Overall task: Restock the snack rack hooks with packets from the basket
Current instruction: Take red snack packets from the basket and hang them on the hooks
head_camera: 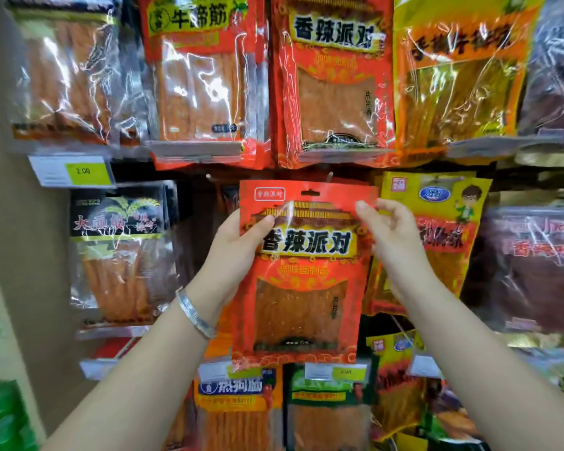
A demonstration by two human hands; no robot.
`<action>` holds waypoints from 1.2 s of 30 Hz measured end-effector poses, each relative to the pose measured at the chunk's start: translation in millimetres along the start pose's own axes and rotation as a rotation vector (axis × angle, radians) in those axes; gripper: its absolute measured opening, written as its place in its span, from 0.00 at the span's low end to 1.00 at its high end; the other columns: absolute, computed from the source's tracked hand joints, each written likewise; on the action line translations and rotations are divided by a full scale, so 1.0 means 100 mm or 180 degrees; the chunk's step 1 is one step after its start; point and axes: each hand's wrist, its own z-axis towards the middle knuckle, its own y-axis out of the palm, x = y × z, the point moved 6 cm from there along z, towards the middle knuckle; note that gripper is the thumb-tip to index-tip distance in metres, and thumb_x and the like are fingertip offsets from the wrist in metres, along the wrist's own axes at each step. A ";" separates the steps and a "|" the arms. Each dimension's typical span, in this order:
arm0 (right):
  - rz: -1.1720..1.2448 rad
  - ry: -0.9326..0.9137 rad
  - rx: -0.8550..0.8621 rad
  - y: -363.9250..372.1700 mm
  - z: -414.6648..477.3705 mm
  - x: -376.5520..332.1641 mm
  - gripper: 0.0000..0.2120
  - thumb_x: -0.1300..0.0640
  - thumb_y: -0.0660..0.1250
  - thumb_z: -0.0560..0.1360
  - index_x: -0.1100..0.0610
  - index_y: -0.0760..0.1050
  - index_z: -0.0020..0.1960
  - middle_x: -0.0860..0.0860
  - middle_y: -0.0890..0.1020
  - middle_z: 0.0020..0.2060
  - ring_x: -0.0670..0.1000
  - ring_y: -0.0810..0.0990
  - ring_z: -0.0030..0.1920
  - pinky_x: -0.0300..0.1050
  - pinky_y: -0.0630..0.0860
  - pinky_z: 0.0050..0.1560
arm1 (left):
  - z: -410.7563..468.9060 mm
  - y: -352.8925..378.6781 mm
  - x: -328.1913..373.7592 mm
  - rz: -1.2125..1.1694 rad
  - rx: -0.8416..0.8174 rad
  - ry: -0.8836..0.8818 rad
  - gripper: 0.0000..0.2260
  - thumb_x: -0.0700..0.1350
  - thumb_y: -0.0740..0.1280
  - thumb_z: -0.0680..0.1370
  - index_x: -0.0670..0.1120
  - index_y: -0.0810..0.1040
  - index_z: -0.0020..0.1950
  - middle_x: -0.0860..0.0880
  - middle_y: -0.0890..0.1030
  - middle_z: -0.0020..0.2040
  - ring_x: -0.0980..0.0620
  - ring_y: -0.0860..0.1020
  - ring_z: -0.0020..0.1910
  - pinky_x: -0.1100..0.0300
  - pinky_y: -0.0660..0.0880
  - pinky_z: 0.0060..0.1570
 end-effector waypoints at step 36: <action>-0.2092 -0.1366 0.0650 -0.15 -0.07 0.05 0.30 0.58 0.69 0.74 0.62 0.62 0.72 0.58 0.69 0.66 0.55 0.66 0.66 0.44 0.62 0.67 | -0.11 0.11 -0.41 0.2333 -0.0121 0.1280 0.20 0.41 0.63 0.73 0.55 0.71 0.64 0.65 0.68 0.59 0.63 0.70 0.60 0.65 0.70 0.59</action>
